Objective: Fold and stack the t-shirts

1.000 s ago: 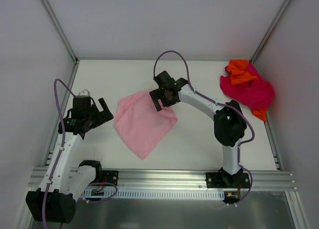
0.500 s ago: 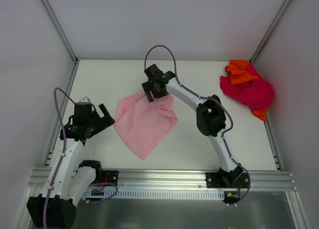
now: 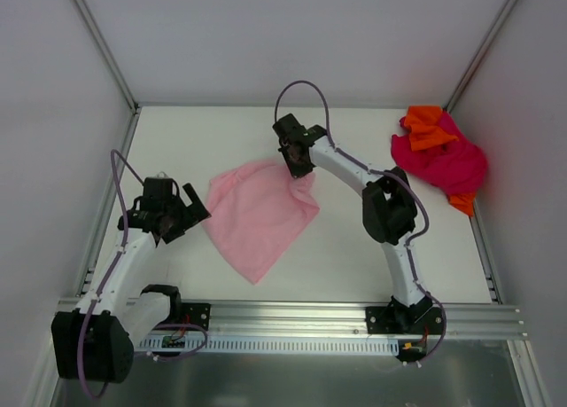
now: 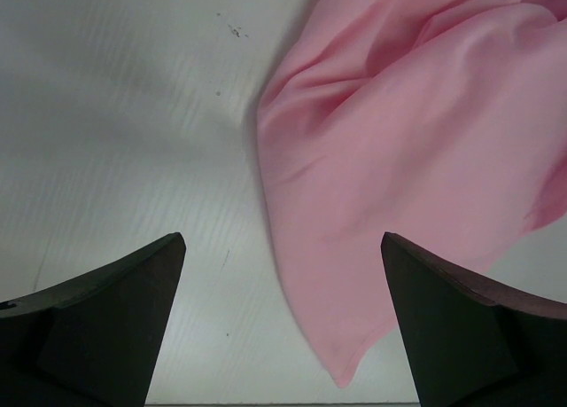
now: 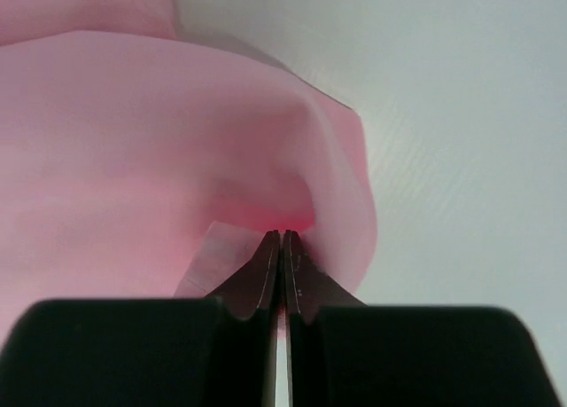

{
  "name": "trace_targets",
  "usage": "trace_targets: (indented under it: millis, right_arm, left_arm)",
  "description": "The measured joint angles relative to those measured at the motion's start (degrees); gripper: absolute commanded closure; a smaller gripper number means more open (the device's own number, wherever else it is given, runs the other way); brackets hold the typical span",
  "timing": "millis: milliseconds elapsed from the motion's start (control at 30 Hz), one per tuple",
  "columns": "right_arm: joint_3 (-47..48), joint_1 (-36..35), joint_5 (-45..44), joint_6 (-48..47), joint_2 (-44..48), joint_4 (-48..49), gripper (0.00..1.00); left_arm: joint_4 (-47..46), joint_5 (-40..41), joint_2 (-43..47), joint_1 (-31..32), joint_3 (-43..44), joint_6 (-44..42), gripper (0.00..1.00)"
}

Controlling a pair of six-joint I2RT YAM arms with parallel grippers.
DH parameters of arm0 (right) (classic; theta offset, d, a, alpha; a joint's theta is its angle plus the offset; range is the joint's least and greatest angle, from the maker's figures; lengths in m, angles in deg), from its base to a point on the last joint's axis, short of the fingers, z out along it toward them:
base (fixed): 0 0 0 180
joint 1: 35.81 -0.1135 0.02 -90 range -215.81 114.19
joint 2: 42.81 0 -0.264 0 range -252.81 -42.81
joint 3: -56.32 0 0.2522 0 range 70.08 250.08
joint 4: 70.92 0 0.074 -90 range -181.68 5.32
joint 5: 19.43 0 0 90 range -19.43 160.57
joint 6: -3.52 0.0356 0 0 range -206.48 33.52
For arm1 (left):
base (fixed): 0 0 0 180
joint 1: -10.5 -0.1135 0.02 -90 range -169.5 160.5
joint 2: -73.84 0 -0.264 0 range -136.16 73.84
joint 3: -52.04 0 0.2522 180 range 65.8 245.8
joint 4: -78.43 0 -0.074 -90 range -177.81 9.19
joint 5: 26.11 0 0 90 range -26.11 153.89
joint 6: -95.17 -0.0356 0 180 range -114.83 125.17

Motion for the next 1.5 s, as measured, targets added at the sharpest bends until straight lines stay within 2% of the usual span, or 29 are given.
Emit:
trace_targets:
  millis: [167,367,500,633,667,700,733,767,800,833,900,967,1100,1133,1167,1200,1267,1300,1367,1500]
  right_arm:
    - [-6.8,1.2,-1.9,4.5,13.6,0.5,0.99]
    - [-31.0,3.4,-0.4,11.3,35.7,8.3,0.99]
    - [-46.8,0.2,2.8,15.9,41.4,11.9,0.99]
    - [-56.7,-5.6,7.3,20.4,43.5,13.7,0.98]
    - [-58.0,-7.1,8.7,21.4,44.4,13.9,0.94]
    - [-58.6,-8.4,9.5,22.0,45.2,14.2,0.78]
    - [-58.6,-9.7,10.6,22.7,45.9,14.6,0.64]
    - [-58.4,-10.9,11.6,22.7,46.6,15.1,0.47]
    - [-57.7,-11.8,12.3,22.5,47.1,14.7,0.22]
    - [-56.3,-12.6,12.7,22.1,47.4,13.8,0.14]
    - [-52.1,-12.7,12.2,20.5,47.5,11.5,0.06]
    - [-46.3,-10.9,12.1,18.9,47.4,8.5,0.05]
    - [-31.3,-1.5,12.4,16.7,46.7,5.1,0.05]
    - [-28.6,1.3,12.3,15.9,46.7,5.5,0.05]
    - [-27.1,3.4,12.1,15.0,46.7,5.9,0.05]
    - [-26.2,5.4,12.0,13.9,46.7,6.6,0.05]
    - [-24.9,8.6,12.0,10.9,45.0,7.8,0.04]
    - [-24.0,9.4,12.1,9.4,43.3,8.4,0.04]
    - [-21.2,10.1,12.5,6.6,37.1,9.0,0.04]
    - [-13.2,9.9,14.2,3.0,20.8,10.5,0.05]
  left_arm:
    - [-2.9,-0.1,-6.2,3.1,1.1,0.7,0.05]
    - [-6.3,0.7,-15.2,4.8,3.4,1.8,0.08]
    - [-8.2,0.7,-21.4,4.9,5.0,1.9,0.18]
    - [-10.4,0.2,-30.1,6.0,10.0,1.5,0.23]
    - [-11.0,0.0,-32.1,6.4,11.4,1.4,0.26]
    - [-11.5,-0.3,-33.9,6.8,12.9,1.1,0.29]
    - [-12.0,-1.0,-35.8,7.2,14.4,0.7,0.38]
    - [-12.6,-1.6,-37.4,7.5,15.7,0.3,0.43]
    - [-13.2,-2.8,-38.9,7.6,17.1,-0.4,0.48]
    - [-14.1,-4.0,-40.1,7.8,18.3,-1.3,0.56]
    - [-15.0,-6.8,-41.9,8.2,20.4,-3.0,0.63]
    - [-16.2,-9.7,-43.7,8.5,23.2,-5.3,0.71]
    - [-15.1,-17.6,-51.3,9.8,37.3,-12.6,0.72]
    - [-15.1,-19.4,-53.9,10.3,42.5,-14.3,0.71]
    - [-15.1,-20.2,-55.5,10.6,45.8,-15.3,0.61]
    - [-14.7,-21.5,-57.8,11.3,51.1,-16.9,0.47]
    - [-14.3,-21.5,-58.6,11.8,53.9,-18.1,0.09]
    - [-13.2,-21.0,-57.8,12.1,53.5,-18.1,0.01]
    - [-11.5,-18.7,-55.0,12.5,50.4,-17.9,0.01]
    - [-7.1,-11.9,-42.0,12.2,35.0,-14.5,0.01]
